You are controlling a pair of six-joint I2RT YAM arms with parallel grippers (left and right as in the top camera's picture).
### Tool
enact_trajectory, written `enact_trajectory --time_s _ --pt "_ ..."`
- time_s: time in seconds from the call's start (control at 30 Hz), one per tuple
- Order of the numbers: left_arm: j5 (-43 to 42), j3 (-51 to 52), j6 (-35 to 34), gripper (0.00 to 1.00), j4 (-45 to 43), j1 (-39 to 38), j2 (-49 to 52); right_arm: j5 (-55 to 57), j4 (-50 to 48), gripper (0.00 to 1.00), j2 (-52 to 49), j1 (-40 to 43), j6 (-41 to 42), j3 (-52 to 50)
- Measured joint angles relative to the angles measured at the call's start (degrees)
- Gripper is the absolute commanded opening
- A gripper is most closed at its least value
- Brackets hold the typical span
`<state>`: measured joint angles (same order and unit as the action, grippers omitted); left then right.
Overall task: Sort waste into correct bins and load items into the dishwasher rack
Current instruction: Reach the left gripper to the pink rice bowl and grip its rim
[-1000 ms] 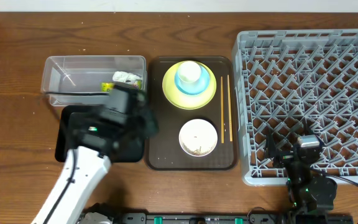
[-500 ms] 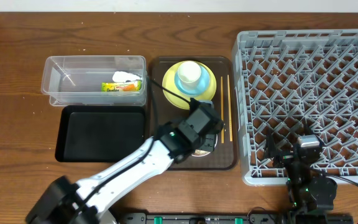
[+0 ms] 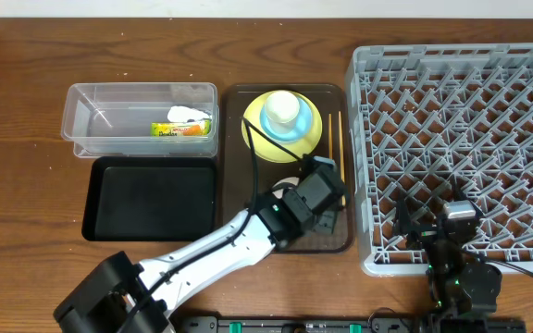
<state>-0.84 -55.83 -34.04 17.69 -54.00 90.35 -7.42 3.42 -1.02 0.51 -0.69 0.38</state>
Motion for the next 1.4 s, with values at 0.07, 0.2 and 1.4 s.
enact_trajectory --time_s 0.07,0.2,1.4 --pt "1.07 0.00 -0.02 0.30 0.07 -0.57 0.02 0.00 0.00 0.99 0.00 0.00 0.00 0.00" --pt "2.84 0.00 0.00 0.30 0.02 -1.05 0.59 0.00 0.00 0.99 0.00 0.00 0.00 0.00" --pt "18.45 0.00 1.11 0.28 3.17 -3.76 7.39 -0.02 0.00 0.99 0.00 0.00 0.00 0.00"
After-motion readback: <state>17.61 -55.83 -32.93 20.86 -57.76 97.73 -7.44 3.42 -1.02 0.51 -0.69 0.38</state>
